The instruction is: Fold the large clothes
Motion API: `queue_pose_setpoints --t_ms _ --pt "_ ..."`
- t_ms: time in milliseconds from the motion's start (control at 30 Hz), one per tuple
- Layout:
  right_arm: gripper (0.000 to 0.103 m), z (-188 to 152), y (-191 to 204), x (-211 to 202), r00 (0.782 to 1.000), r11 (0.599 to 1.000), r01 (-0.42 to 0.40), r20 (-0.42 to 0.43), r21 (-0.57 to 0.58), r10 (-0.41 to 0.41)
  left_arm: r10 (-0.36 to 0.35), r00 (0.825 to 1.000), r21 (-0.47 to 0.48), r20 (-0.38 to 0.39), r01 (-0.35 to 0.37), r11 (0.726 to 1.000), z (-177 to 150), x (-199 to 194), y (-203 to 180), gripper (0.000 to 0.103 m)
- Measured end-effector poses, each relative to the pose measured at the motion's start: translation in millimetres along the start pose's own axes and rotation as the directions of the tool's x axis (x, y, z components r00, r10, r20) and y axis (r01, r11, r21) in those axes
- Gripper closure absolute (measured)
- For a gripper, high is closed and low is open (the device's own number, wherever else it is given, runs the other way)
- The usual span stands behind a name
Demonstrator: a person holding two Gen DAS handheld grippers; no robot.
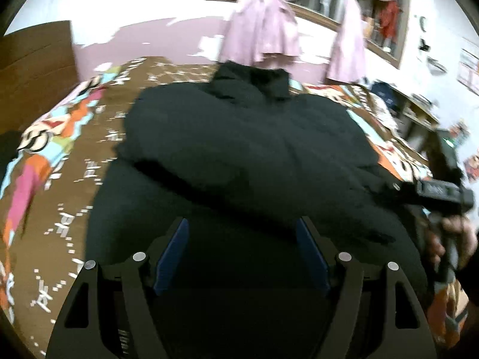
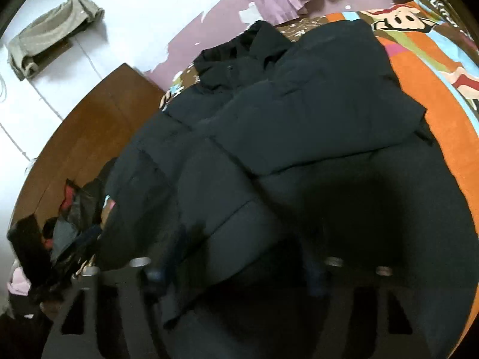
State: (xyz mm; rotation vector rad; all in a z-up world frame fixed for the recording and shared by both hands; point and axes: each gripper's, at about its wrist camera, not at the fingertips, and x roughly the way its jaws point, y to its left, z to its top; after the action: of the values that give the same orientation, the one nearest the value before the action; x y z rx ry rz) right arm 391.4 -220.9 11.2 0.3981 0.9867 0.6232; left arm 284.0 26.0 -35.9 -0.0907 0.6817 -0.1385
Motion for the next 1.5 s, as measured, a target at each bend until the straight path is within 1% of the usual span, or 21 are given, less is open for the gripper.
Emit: queue_pose_setpoints --t_ms 67,100,167,267,400,500,633,667,733,800,833,867,900,967,1000,1100,1167,1200,1267,1433,1500 --pt "0.084 -1 6 -2 1.000 1.000 0.004 0.010 -0.010 -0.004 0.028 1.000 -0.026 0.010 -0.028 0.999 2 -3 10 0.034" --pt "0.095 4 9 -5 1.000 1.000 0.005 0.020 -0.026 -0.004 0.039 0.999 -0.039 0.013 -0.038 0.999 3 -3 14 0.034" --pt "0.097 17 9 -14 0.999 0.999 0.009 0.049 -0.053 -0.007 0.067 0.998 -0.061 0.015 -0.066 0.996 7 -3 24 0.034" --pt "0.098 43 17 -32 0.990 0.992 0.065 0.131 -0.105 -0.051 0.092 0.995 -0.107 0.023 -0.089 0.990 12 -4 36 0.034" --pt "0.098 76 20 -43 0.963 0.967 0.192 0.223 -0.165 -0.153 0.115 0.993 -0.147 0.032 -0.109 0.983 20 -6 47 0.034" --pt "0.098 98 14 -35 0.946 0.948 0.265 0.241 -0.178 -0.219 0.128 0.991 -0.145 0.027 -0.123 0.982 30 -1 50 0.034" --pt "0.098 106 7 -13 0.916 0.903 0.367 0.258 -0.224 -0.308 0.138 0.990 -0.132 0.020 -0.134 0.982 50 16 52 0.034" --pt "0.095 106 5 -5 0.910 0.896 0.384 0.256 -0.223 -0.327 0.135 0.991 -0.129 0.018 -0.132 0.983 56 23 52 0.034" --pt "0.094 108 -2 6 0.890 0.874 0.435 0.251 -0.215 -0.381 0.116 0.993 -0.126 0.006 -0.114 0.985 69 40 53 0.034" --pt "0.077 106 -3 12 0.866 0.844 0.486 0.260 -0.228 -0.428 0.072 0.997 -0.091 -0.011 -0.073 0.993 85 62 50 0.034" --pt "0.057 105 -3 12 0.858 0.835 0.498 0.271 -0.233 -0.436 0.058 0.998 -0.070 -0.018 -0.059 0.996 92 73 46 0.034" --pt "0.042 104 -2 11 0.852 0.829 0.506 0.287 -0.239 -0.437 0.046 0.999 -0.054 -0.021 -0.047 0.997 96 81 44 0.034" --pt "0.039 102 2 10 0.838 0.812 0.526 0.313 -0.253 -0.446 0.031 0.999 -0.039 -0.030 -0.032 0.999 100 89 42 0.034" --pt "0.039 100 7 11 0.831 0.788 0.541 0.333 -0.295 -0.446 0.016 0.999 -0.021 -0.052 -0.017 1.000 106 104 37 0.034" --pt "0.039 99 9 13 0.836 0.786 0.535 0.328 -0.312 -0.439 0.013 0.998 -0.014 -0.063 -0.014 1.000 106 110 35 0.034" --pt "0.039 91 7 31 0.884 0.812 0.464 0.253 -0.355 -0.394 0.024 0.995 0.003 -0.094 -0.024 1.000 100 127 33 0.034" --pt "0.039 84 2 45 0.900 0.823 0.435 0.203 -0.365 -0.386 0.033 0.993 0.009 -0.115 -0.032 0.999 90 136 34 0.033" --pt "0.039 78 -4 58 0.903 0.826 0.430 0.158 -0.364 -0.400 0.031 0.992 0.013 -0.124 -0.030 0.999 83 140 35 0.030" --pt "0.037 72 -13 73 0.900 0.827 0.432 0.115 -0.359 -0.421 0.025 0.993 0.027 -0.118 -0.022 0.999 78 143 35 0.027" --pt "0.035 61 -11 89 0.869 0.776 0.489 0.151 -0.399 -0.470 0.089 0.988 0.112 -0.125 -0.075 0.991 71 152 24 0.024" --pt "0.035 58 -12 94 0.861 0.762 0.503 0.162 -0.407 -0.482 0.103 0.985 0.125 -0.137 -0.086 0.988 68 159 23 0.024"
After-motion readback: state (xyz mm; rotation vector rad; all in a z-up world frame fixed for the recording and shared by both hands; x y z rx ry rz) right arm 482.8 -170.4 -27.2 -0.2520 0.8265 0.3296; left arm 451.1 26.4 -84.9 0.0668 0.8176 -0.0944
